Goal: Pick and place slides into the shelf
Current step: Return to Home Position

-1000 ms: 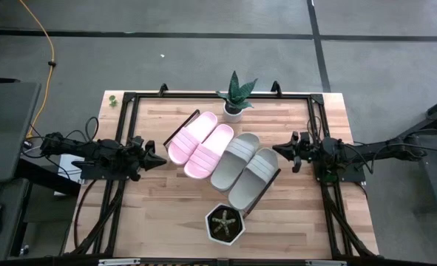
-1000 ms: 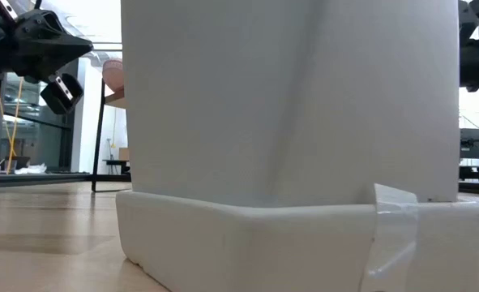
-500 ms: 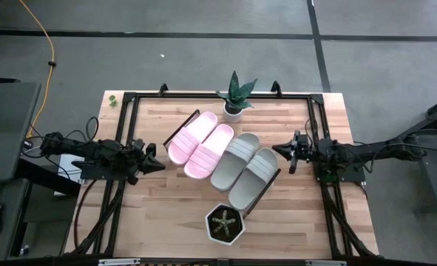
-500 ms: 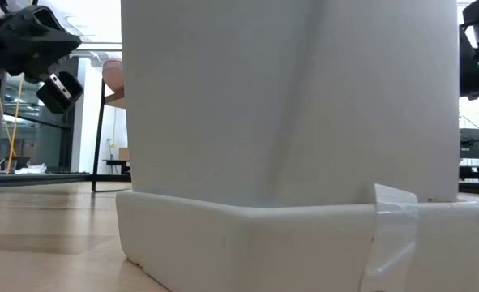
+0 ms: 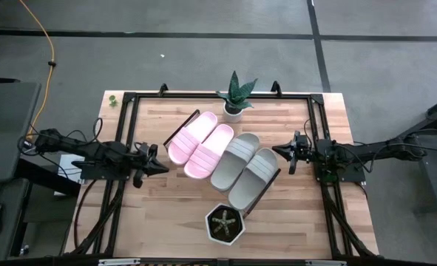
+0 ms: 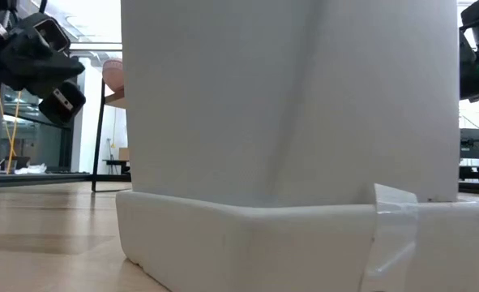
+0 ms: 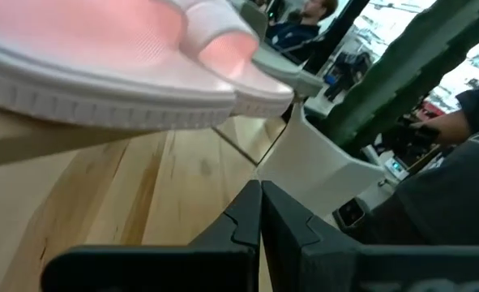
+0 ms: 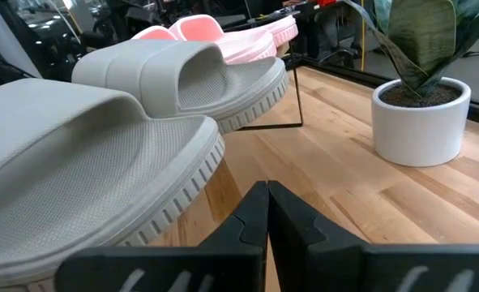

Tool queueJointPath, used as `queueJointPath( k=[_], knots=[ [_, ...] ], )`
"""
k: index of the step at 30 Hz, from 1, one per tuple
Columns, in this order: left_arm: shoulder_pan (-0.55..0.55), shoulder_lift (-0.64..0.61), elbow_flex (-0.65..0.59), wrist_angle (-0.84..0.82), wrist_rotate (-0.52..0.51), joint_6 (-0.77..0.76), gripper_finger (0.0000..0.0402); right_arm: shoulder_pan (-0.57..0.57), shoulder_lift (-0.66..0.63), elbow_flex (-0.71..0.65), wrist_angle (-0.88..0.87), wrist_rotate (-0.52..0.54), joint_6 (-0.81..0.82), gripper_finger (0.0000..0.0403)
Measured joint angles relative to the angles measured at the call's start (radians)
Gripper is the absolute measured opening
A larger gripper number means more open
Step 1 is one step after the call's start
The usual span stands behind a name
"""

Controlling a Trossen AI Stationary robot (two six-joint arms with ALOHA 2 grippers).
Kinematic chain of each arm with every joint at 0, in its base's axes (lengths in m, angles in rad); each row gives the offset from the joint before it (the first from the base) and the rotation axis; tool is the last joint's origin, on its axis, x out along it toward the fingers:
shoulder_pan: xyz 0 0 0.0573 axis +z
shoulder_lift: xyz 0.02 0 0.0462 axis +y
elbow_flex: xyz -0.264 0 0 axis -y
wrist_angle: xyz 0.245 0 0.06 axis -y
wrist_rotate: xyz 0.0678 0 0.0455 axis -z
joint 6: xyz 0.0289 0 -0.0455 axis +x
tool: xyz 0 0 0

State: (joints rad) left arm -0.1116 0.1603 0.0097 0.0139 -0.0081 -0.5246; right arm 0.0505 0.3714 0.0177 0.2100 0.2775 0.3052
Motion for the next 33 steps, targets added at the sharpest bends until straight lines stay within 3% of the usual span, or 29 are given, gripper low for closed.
queueJointPath(
  k=[7, 11, 22, 33],
  knots=[
    [0.0, 0.044, 0.0, 0.0, 0.001, 0.03, 0.0001, 0.0, 0.0, 0.001, 0.0, -0.001, 0.0, 0.0],
    [0.0, 0.048, 0.0, 0.001, 0.001, 0.04, 0.0001, 0.0, 0.0, 0.001, 0.0, -0.058, -0.076, 0.0],
    [0.0, 0.047, 0.0, 0.001, 0.0, 0.306, 0.0001, 0.0, 0.0, 0.002, -0.018, -0.09, -0.131, 0.0],
    [0.0, 0.047, 0.0, 0.001, -0.003, 0.308, 0.0001, 0.0, 0.0, 0.002, -0.067, -0.076, -0.131, 0.0]
  ],
)
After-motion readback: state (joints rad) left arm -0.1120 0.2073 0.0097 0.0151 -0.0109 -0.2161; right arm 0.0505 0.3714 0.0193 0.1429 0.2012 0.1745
